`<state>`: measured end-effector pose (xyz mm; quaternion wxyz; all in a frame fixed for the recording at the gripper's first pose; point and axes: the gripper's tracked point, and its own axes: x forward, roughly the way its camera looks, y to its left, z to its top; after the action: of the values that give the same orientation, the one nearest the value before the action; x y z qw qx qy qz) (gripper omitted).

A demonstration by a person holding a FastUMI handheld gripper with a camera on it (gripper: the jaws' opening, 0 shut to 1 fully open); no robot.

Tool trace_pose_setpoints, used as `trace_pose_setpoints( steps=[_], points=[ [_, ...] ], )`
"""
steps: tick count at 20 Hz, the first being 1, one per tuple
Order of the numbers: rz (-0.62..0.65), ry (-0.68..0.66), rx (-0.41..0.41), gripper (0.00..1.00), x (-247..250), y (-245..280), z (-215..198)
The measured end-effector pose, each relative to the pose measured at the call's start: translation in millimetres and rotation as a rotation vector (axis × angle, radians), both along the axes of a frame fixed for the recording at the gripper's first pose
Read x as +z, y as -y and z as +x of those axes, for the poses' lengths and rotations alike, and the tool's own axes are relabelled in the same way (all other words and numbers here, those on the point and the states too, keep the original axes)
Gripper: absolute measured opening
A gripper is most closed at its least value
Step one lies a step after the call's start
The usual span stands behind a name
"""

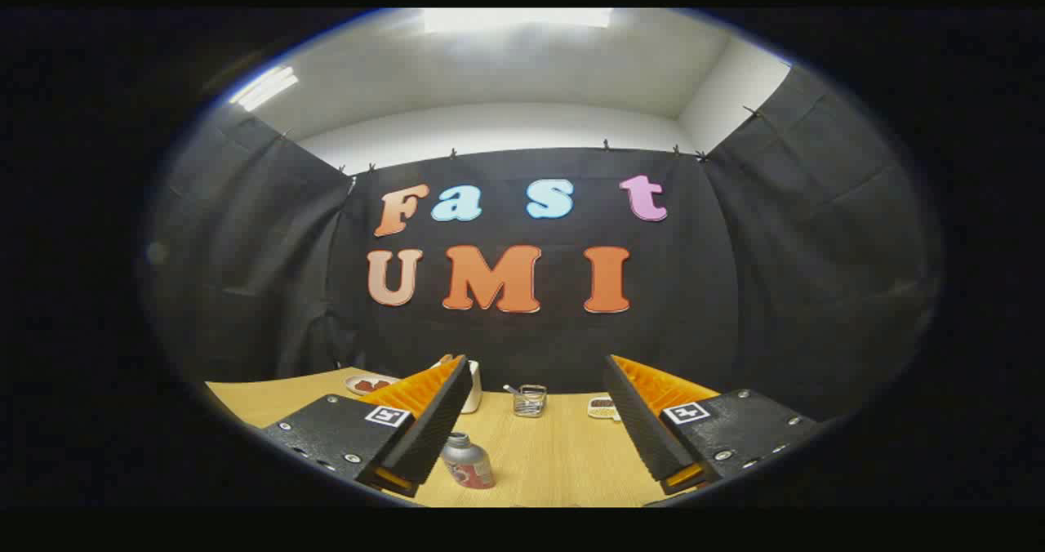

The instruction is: Take the bottle from table, then pour the juice into the cup, finally place the bottle on the coaster

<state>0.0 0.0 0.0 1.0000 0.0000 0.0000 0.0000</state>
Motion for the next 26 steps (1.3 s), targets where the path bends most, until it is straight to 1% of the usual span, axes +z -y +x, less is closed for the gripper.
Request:
trace_pose_setpoints(
  steps=[3,8,12,16,21,24,26],
  points=[
    [0.044,-0.009,0.027,0.97,1,-3,1],
    [0.005,0.01,0.019,0.97,8,-6,0],
    [0.028,0.007,0.022,0.96,12,-7,0],
    [0.022,0.007,0.014,0.97,13,-6,1],
    [0.012,-0.006,0.006,0.96,0,-8,2],
    [0.026,-0.024,0.022,0.97,-13,-14,4],
    [0.012,-0.039,0.024,0.96,-26,-18,6]
  ],
)
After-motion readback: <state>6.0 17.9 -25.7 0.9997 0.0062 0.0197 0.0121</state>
